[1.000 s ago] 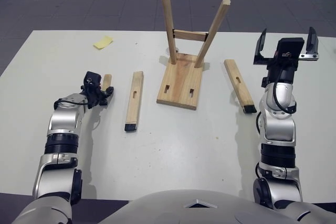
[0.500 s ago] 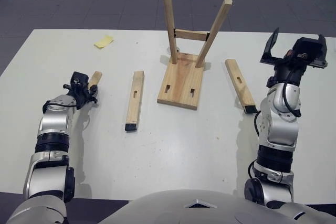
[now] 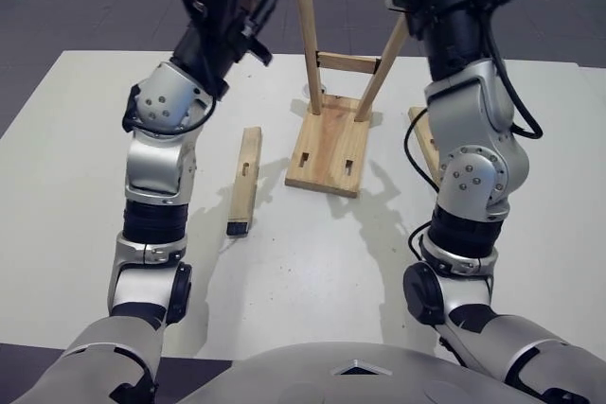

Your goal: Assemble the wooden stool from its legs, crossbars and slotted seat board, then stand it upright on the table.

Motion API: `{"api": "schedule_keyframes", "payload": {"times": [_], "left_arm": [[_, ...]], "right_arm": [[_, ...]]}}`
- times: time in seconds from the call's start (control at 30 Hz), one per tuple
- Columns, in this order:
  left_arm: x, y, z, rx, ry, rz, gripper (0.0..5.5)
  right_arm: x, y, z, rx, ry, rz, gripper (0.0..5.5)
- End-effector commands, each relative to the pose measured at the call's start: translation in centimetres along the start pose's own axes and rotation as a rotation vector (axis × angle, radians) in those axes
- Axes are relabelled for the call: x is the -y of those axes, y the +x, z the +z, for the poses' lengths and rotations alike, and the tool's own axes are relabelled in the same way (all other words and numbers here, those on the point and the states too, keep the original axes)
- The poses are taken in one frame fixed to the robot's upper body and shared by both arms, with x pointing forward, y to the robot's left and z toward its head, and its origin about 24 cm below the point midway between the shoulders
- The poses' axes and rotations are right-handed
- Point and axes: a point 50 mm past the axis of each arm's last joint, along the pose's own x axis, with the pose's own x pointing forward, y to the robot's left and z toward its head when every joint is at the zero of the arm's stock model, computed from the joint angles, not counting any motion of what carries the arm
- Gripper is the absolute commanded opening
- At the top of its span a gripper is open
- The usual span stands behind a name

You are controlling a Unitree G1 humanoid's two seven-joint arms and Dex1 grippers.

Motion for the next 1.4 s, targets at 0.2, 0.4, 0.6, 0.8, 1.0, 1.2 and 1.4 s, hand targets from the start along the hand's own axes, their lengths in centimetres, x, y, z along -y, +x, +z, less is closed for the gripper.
{"api": "schedule_keyframes", "payload": {"times": [0.2,0.4,0.6,0.8,1.0,1.2,1.4], "left_arm": [[2.6,0.1,0.5,0.032,0.021,-0.137,1.32],[2.9,-0.2,0.1,0.015,0.012,-0.147,1.32],[2.9,-0.3,-0.2,0.000,0.013,-0.144,1.32],[3.1,-0.4,-0.3,-0.005,0.013,-0.144,1.32],[3.1,-0.6,-0.5,-0.014,0.012,-0.137,1.32],[3.1,-0.6,-0.6,-0.016,0.011,-0.119,1.32],[3.2,-0.5,-0.6,-0.009,0.007,-0.100,1.32]], "right_arm": [[-1.6,0.3,-1.8,-0.103,0.117,0.092,5.40],[-2.2,-0.1,-2.0,-0.115,0.143,0.114,4.45],[-1.9,-0.8,-2.0,-0.126,0.162,0.116,3.49],[-1.9,-1.0,-2.2,-0.147,0.188,0.126,2.69],[-2.1,-1.2,-2.1,-0.157,0.213,0.152,1.80],[-2.0,-1.7,-2.6,-0.192,0.209,0.166,0.88],[-1.9,-2.2,-3.5,-0.255,0.109,0.173,0.65]]}}
